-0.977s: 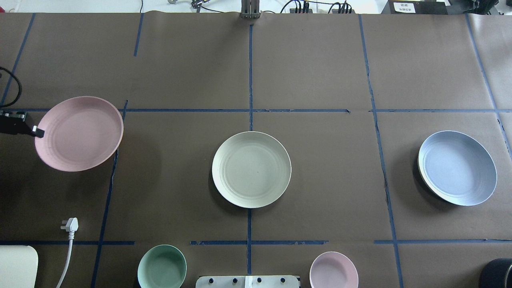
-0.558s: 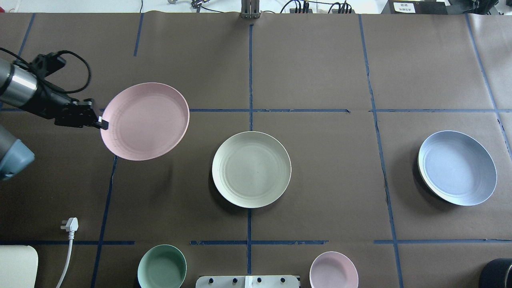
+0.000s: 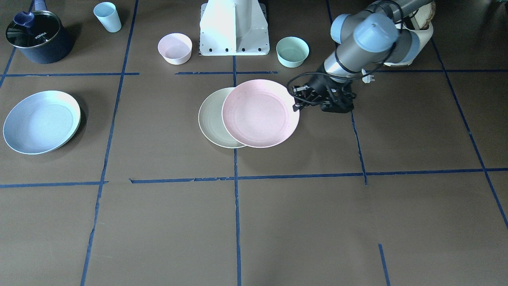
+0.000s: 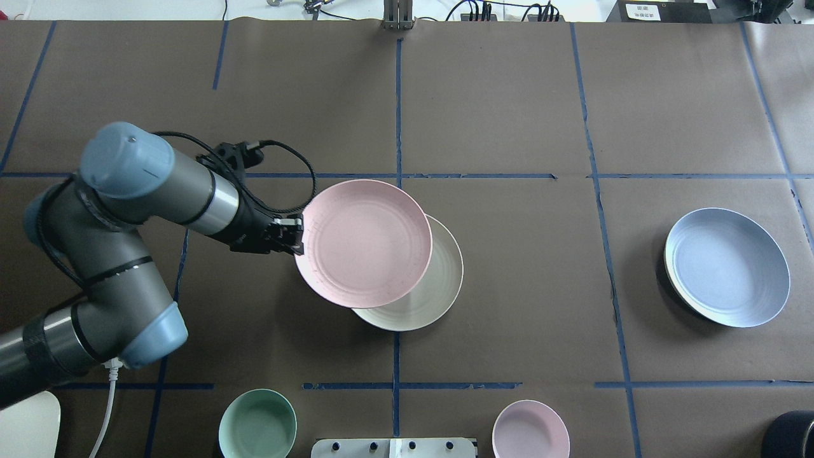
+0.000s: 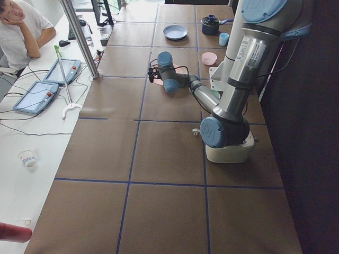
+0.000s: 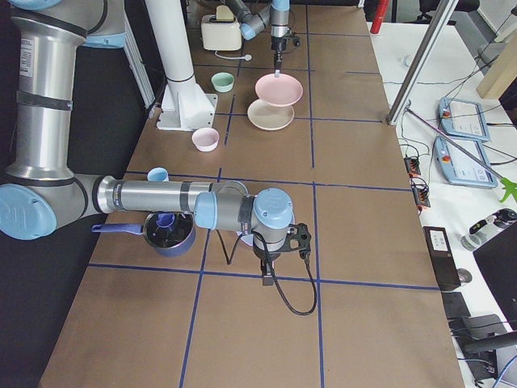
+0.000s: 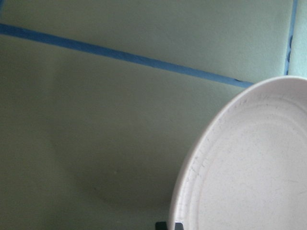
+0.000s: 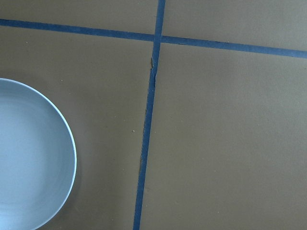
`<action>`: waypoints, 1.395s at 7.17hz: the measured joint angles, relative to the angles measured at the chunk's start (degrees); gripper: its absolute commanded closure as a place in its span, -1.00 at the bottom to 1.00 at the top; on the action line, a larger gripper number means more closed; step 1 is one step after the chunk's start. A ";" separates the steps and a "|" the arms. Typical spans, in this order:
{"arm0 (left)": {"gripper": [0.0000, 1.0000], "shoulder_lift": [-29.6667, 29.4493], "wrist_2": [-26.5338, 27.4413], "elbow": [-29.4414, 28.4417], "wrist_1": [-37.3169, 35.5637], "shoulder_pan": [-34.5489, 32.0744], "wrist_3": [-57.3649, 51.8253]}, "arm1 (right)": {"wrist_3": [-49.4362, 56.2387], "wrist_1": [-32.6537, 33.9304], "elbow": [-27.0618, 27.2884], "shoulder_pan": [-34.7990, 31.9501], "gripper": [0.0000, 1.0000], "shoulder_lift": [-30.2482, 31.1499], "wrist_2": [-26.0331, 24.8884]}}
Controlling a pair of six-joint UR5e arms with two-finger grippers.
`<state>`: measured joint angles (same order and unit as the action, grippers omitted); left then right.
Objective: Stack three plates with pink and blue
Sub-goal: 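Carry the pink plate with the left gripper onto the cream plate, then release the pink plate and withdraw the left gripper out of view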
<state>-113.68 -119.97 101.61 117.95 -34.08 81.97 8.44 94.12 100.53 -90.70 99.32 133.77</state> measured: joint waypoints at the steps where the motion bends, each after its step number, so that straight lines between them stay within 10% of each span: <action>1: 1.00 -1.76 2.79 -0.41 -1.25 2.91 1.11 | 0.00 -0.01 -0.07 0.00 -1.00 0.00 0.00; 2: 0.87 -3.38 4.38 -0.84 -3.19 4.33 1.53 | 0.00 -0.04 -0.10 0.00 -1.00 0.00 0.00; 3: -0.98 -4.55 5.04 -1.14 -5.25 4.91 1.63 | 0.00 -0.06 -0.10 0.00 -1.00 0.00 0.00; 7: -1.00 -3.83 3.48 -0.15 -11.65 1.83 -5.64 | -0.10 -0.03 0.13 0.06 -1.00 -0.16 0.82; 10: -1.00 5.49 -5.69 7.91 -29.78 -15.80 -41.82 | -0.27 0.04 0.25 0.18 -1.00 -1.05 3.49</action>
<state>-108.18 -125.66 109.52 88.17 -49.88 40.15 8.17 94.15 100.78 -90.52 98.27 137.26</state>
